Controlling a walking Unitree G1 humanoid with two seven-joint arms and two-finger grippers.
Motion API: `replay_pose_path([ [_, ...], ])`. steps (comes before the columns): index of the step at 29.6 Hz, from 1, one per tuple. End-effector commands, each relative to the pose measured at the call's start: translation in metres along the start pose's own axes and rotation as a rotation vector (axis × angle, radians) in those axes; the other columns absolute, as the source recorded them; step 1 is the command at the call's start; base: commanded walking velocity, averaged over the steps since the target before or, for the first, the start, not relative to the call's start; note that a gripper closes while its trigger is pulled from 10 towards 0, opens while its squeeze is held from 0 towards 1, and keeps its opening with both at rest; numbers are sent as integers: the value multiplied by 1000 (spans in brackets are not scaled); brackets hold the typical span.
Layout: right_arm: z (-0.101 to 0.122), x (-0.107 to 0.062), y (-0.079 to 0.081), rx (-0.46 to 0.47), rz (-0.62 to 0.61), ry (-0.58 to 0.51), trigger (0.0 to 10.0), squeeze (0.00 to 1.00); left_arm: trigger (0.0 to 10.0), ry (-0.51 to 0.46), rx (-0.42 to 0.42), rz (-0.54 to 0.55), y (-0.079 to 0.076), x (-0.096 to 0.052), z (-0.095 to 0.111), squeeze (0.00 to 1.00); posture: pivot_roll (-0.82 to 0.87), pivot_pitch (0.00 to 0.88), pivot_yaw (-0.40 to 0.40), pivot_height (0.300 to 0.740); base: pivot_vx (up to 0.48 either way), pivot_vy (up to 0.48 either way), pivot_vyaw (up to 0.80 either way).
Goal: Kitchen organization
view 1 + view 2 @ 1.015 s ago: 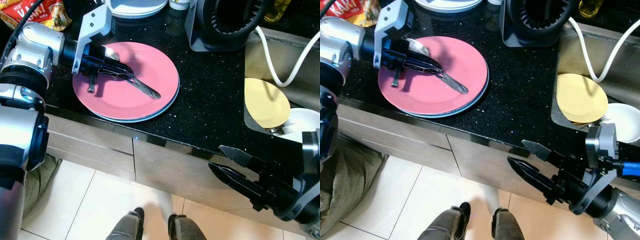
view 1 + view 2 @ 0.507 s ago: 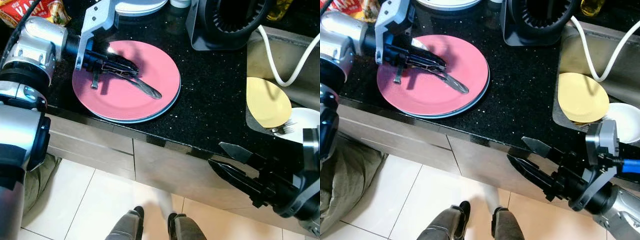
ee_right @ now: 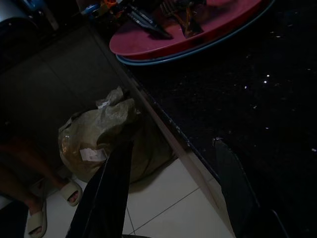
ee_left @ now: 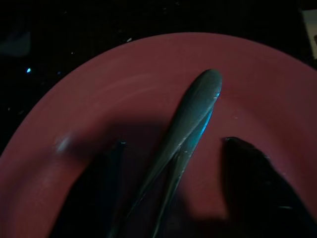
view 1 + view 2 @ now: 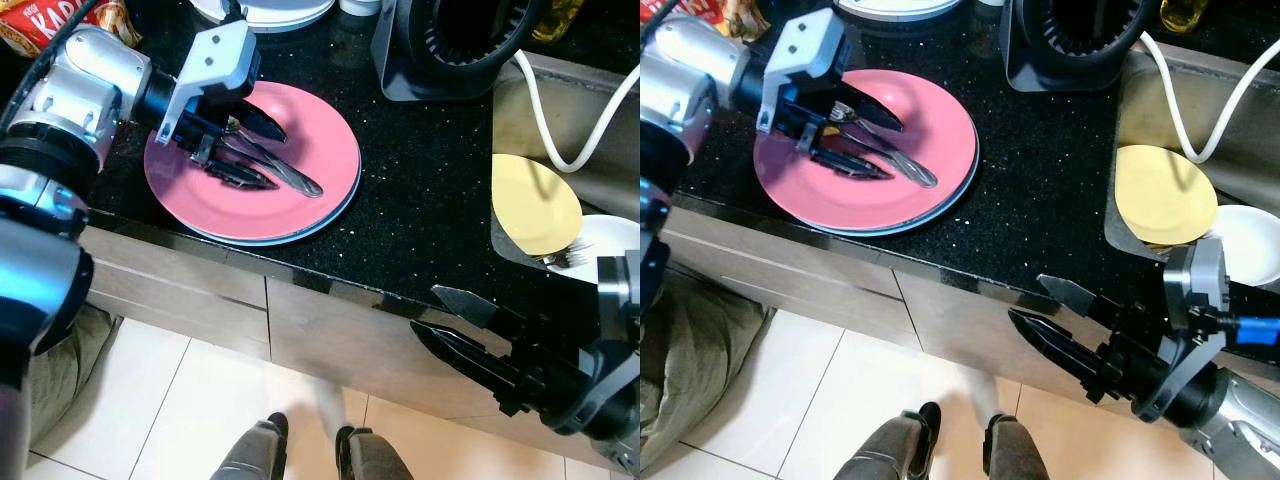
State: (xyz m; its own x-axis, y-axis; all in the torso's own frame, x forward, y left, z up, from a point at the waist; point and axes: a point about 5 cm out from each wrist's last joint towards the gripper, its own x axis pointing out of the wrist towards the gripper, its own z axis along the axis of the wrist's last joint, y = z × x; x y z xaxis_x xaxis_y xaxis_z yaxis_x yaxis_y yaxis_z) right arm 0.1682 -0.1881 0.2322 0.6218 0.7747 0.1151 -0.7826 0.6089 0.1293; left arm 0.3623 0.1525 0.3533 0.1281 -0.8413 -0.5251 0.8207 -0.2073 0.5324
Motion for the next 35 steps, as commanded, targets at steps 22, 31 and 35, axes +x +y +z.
replay_pose_path([
  [22,2,-2,-1,-17,-15,13,10000,0,0,230,-120,-166,-29,-2,-42,0,-155,316,-4,740,0,0,0],
  [31,3,-2,-2,-19,-24,12,10000,0,0,220,-130,-174,-30,-3,-41,0,-155,317,-4,740,0,0,0],
  [35,3,-1,-2,-18,-24,10,10000,0,0,215,-130,-174,-29,-3,-41,0,-155,317,-4,740,0,0,0],
])
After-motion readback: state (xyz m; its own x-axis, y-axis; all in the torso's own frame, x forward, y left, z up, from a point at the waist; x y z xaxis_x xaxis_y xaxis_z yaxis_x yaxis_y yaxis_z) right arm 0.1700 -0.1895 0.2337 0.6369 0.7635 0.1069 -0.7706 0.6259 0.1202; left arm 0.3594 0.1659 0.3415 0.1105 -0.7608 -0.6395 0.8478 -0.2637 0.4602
